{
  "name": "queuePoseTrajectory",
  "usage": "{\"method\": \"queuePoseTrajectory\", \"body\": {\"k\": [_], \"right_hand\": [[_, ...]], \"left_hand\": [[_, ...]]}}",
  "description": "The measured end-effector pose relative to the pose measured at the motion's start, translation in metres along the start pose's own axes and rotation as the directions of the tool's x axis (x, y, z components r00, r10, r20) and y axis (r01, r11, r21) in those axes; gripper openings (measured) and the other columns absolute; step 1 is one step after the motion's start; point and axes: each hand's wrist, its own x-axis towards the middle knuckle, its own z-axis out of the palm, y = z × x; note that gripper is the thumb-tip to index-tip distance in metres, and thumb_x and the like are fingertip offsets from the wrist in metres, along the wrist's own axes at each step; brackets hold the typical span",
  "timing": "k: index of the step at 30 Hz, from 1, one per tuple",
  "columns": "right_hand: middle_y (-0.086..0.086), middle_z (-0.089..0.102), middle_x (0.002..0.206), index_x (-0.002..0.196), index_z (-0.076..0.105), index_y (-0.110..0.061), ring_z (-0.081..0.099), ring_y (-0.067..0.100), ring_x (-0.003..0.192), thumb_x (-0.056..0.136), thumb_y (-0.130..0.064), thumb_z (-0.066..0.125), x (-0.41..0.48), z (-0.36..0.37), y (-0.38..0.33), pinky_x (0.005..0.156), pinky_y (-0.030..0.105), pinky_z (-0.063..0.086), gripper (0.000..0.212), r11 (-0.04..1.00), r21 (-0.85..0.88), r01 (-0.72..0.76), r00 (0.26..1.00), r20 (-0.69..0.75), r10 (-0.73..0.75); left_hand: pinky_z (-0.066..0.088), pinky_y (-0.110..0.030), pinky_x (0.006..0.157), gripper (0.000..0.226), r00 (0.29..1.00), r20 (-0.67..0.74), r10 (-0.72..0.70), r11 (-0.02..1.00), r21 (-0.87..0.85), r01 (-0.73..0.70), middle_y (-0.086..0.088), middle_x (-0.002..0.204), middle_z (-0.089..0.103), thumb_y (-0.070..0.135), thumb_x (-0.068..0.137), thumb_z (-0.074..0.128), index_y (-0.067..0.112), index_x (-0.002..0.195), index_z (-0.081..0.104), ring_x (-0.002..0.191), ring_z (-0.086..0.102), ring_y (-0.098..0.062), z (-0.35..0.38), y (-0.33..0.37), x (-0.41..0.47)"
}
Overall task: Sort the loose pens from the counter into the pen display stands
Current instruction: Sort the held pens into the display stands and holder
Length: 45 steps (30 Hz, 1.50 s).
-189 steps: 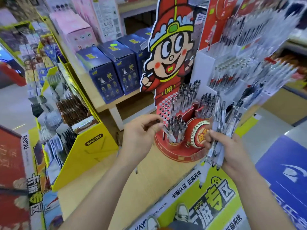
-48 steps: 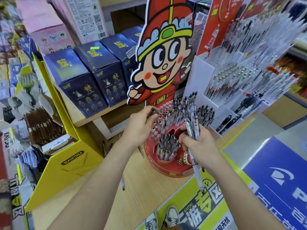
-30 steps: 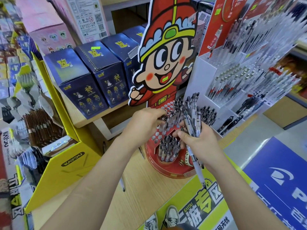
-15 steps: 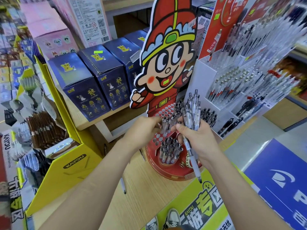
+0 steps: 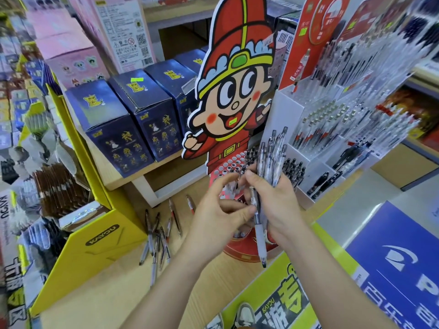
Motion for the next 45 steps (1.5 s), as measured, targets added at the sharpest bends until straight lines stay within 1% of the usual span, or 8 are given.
{"method": "queuePoseTrajectory", "body": {"k": [8, 13, 17, 24, 31, 34, 42, 45], "right_hand": [[-0.009, 0.069, 0.073, 0.085, 0.067, -0.025, 0.064, 0.008, 0.07, 0.091, -0.023, 0.068, -0.008, 0.003, 0.002, 0.07, 0.03, 0.05, 0.006, 0.996, -0.091, 0.005, 1.0, -0.012, -0.007], [0.005, 0.061, 0.069, 0.093, 0.061, -0.011, 0.047, 0.015, 0.044, 0.096, -0.022, 0.059, -0.006, -0.019, -0.005, 0.041, 0.024, 0.036, 0.012, 0.995, -0.088, -0.048, 0.999, 0.008, 0.049], [0.013, 0.062, 0.081, 0.118, 0.04, -0.025, 0.043, 0.018, 0.045, 0.096, -0.019, 0.059, 0.002, -0.052, -0.007, 0.041, 0.027, 0.033, 0.029, 0.979, -0.175, -0.104, 0.995, -0.026, 0.101], [0.009, 0.071, 0.077, 0.101, 0.061, -0.01, 0.06, 0.021, 0.062, 0.095, -0.016, 0.062, -0.001, -0.068, -0.004, 0.057, 0.036, 0.045, 0.008, 0.933, -0.357, 0.051, 0.998, -0.014, -0.06], [0.026, 0.056, 0.075, 0.094, 0.057, -0.011, 0.051, 0.02, 0.054, 0.095, -0.013, 0.061, -0.005, -0.067, 0.001, 0.048, 0.03, 0.04, 0.005, 0.933, -0.358, 0.029, 0.999, -0.02, -0.039], [0.013, 0.053, 0.066, 0.094, 0.058, -0.013, 0.05, 0.021, 0.056, 0.094, -0.008, 0.062, -0.006, -0.067, 0.006, 0.052, 0.034, 0.041, 0.005, 0.955, -0.297, -0.008, 0.999, -0.034, -0.002], [0.007, 0.062, 0.07, 0.101, 0.063, -0.01, 0.062, 0.018, 0.066, 0.09, 0.007, 0.06, -0.007, -0.056, 0.01, 0.065, 0.033, 0.05, 0.02, 0.978, -0.205, -0.044, 0.999, -0.036, 0.038], [0.003, 0.066, 0.069, 0.099, 0.064, -0.011, 0.065, 0.02, 0.068, 0.089, 0.007, 0.062, -0.01, -0.056, 0.011, 0.068, 0.034, 0.051, 0.021, 0.976, -0.216, -0.034, 0.999, -0.033, 0.027]], "left_hand": [[0.047, -0.042, 0.068, 0.074, 0.998, 0.055, -0.044, 0.995, -0.088, 0.048, -0.023, 0.075, 0.066, -0.006, 0.076, 0.072, 0.049, 0.121, 0.05, 0.067, 0.055, -0.026, -0.002, 0.002, -0.006], [0.048, -0.036, 0.067, 0.076, 0.999, 0.032, -0.026, 0.998, -0.055, 0.028, -0.007, 0.07, 0.062, -0.007, 0.076, 0.068, 0.04, 0.132, 0.051, 0.065, 0.054, -0.021, -0.02, -0.001, -0.009], [0.058, -0.041, 0.075, 0.057, 0.984, -0.145, 0.103, 0.994, 0.05, -0.096, -0.002, 0.082, 0.067, -0.008, 0.077, 0.068, 0.033, 0.115, 0.057, 0.077, 0.068, -0.022, -0.045, 0.013, 0.001], [0.058, -0.033, 0.074, 0.02, 0.882, -0.216, 0.419, 0.903, 0.205, -0.379, -0.003, 0.091, 0.07, 0.006, 0.094, 0.055, 0.02, 0.107, 0.047, 0.088, 0.069, -0.014, -0.052, 0.054, 0.034], [0.059, -0.043, 0.076, 0.008, 0.844, -0.243, 0.478, 0.87, 0.266, -0.416, -0.003, 0.092, 0.069, 0.012, 0.098, 0.048, 0.015, 0.106, 0.049, 0.089, 0.069, -0.017, -0.058, 0.033, 0.031], [0.058, -0.041, 0.075, 0.01, 0.815, -0.325, 0.48, 0.876, 0.225, -0.427, -0.002, 0.088, 0.069, 0.011, 0.098, 0.049, 0.02, 0.101, 0.049, 0.087, 0.07, -0.018, -0.066, 0.018, 0.022], [0.056, -0.042, 0.072, 0.017, 0.922, -0.144, 0.36, 0.809, 0.54, -0.232, 0.01, 0.088, 0.069, 0.032, 0.095, 0.054, 0.034, 0.11, 0.046, 0.081, 0.066, -0.004, -0.049, -0.047, 0.036], [0.055, -0.032, 0.068, 0.02, 0.928, -0.098, 0.358, 0.775, 0.586, -0.238, 0.01, 0.091, 0.069, 0.032, 0.096, 0.052, 0.034, 0.114, 0.043, 0.082, 0.065, -0.006, -0.048, -0.053, 0.043]]}}
